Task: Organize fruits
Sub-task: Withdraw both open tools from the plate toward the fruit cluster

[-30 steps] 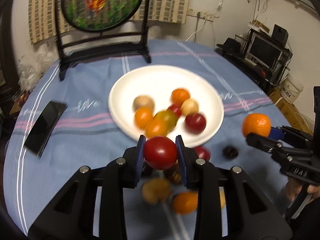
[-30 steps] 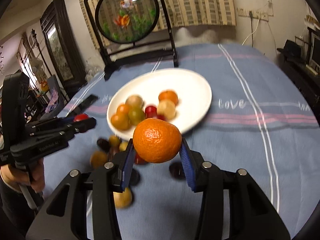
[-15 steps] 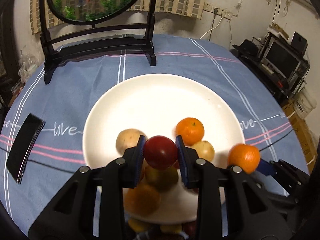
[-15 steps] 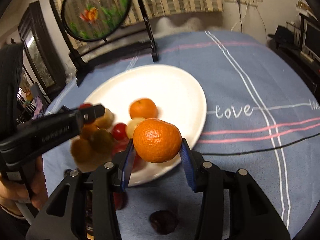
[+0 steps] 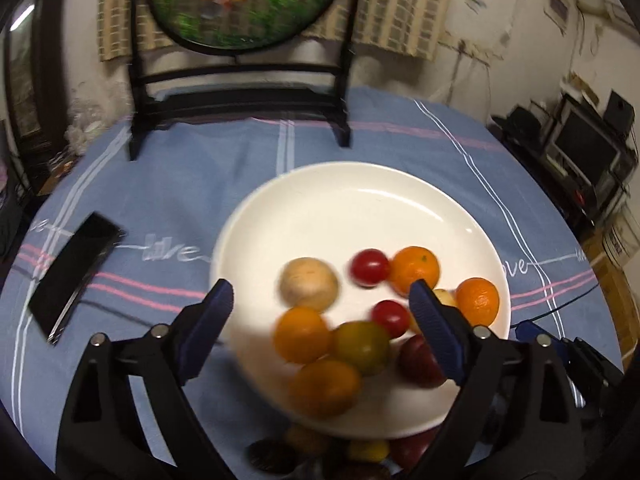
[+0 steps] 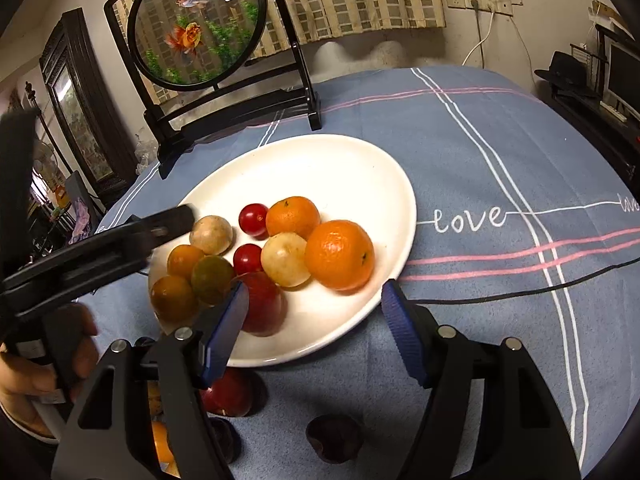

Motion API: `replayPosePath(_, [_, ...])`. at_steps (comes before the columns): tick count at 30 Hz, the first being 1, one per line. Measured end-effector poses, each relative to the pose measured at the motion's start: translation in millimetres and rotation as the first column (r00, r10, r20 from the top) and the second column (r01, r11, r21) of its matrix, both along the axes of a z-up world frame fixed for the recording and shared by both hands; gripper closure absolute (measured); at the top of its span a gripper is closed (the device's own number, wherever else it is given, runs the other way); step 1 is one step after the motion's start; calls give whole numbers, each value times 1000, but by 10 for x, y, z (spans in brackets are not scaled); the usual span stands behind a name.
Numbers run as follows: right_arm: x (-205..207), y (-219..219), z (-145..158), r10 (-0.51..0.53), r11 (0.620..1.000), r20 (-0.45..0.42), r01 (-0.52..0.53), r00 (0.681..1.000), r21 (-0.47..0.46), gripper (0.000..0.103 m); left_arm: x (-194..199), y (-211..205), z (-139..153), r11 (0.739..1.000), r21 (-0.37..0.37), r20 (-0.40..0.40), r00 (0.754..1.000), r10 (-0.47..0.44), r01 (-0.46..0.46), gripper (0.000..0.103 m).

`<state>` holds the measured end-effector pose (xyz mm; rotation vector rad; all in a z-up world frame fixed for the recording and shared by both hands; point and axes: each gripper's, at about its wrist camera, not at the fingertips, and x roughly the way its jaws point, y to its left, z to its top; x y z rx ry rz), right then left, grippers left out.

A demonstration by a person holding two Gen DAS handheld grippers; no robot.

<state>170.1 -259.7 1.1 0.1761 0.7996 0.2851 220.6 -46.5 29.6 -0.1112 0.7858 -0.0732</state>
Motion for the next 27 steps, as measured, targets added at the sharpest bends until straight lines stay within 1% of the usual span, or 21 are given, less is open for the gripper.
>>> replayPosePath(3, [-27,5,19,4,1000,4,-4,1000,4,34,-218,216,-27,998,-11,29,997,65,-65,10])
replayPosePath(8, [-43,42,-1,12,1000,13,-12,1000,-27,34,-438,426,-123,993,-11,-11,993,114,-114,10])
replayPosePath(12, [-56,48,-26,13,999,17,-13,1000,-51,34,-640,509,-176,993,13,-38,992,117,-117,10])
replayPosePath(15, [-95,-7,1,9,1000,30,-8,1000,-26,34,-768,526,-256,992,35,-58,991,120,-118,10])
replayPosePath(21, [-185,-93,-24,3,1000,34,-2,999,-12,34,-1040,529,-372,992,68,-84,990,111,-106,10])
replayPosePath(27, [-339,-134,-73,10,1000,24,-9,1000,-23,34,-1193,492,-365,995,52,-91,991,94,-90,10])
